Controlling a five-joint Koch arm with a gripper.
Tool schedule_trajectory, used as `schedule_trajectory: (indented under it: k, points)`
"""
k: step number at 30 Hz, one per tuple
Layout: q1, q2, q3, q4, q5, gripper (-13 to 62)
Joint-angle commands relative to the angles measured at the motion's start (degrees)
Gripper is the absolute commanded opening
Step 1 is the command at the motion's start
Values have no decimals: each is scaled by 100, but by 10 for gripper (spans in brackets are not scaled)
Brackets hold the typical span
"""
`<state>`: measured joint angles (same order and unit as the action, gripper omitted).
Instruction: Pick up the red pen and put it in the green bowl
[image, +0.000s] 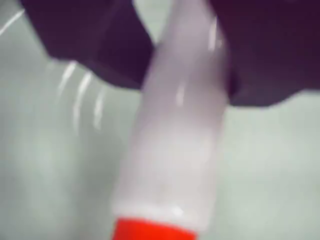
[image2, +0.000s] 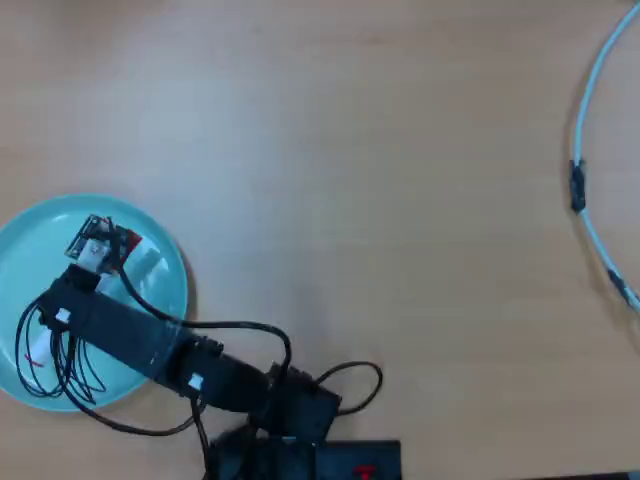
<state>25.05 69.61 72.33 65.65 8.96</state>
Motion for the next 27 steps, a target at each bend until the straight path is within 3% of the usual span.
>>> schedule_trajectory:
  k: [1,7,27]
  points:
    - [-70,62,-580,-352,35,-34]
    - [-70,62,-536,-352,35,76]
    - [-149,-97,-562,-387,659,85]
